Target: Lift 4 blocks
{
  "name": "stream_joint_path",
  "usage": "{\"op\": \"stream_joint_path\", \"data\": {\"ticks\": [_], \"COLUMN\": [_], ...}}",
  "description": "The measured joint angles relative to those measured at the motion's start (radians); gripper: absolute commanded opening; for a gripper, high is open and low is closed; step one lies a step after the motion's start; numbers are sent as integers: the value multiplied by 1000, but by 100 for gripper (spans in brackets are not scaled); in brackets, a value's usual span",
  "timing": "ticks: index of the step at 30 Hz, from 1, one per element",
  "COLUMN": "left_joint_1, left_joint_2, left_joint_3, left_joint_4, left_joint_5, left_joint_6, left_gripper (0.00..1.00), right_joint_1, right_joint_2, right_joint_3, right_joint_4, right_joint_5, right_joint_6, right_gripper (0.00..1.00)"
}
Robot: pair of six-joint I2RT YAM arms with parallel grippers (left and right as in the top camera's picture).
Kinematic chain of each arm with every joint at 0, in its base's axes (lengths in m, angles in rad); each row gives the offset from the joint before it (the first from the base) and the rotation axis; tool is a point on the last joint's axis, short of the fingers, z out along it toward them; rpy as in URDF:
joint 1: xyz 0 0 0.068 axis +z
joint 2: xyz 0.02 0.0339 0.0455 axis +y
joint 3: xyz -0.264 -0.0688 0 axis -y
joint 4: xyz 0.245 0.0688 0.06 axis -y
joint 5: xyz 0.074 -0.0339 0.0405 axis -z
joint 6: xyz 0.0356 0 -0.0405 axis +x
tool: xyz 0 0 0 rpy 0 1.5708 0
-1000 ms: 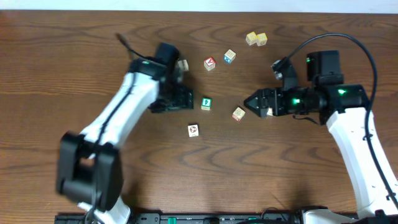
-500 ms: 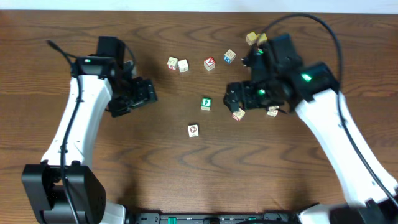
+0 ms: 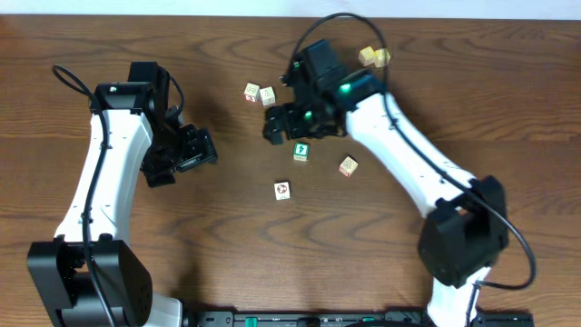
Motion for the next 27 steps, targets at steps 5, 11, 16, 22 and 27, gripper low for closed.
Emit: {"op": "stream_joint_path", "data": {"ticks": [5, 11, 16, 22, 27], "left_joint_1": [0, 0, 0, 0, 0], "left_joint_2": [0, 0, 0, 0, 0], "left_joint_3": [0, 0, 0, 0, 0], "left_joint_4": [0, 1, 1, 1, 2], "left_joint_5": [-14, -21, -21, -24, -24], "left_joint_6": [-2, -3, -5, -5, -5], "left_gripper": [88, 88, 88, 89, 88], "right_joint_1": [47, 64, 83, 92, 92], "right_joint_2": [48, 54, 78, 159, 193], "right_joint_3": [0, 0, 0, 0, 0], "right_joint_4": [-48, -59, -36, -12, -10], "right_joint_5": [192, 388, 437, 452, 452], "right_joint_6": [156, 303, 363, 412, 425], "right_gripper": [99, 99, 92, 85, 80]}}
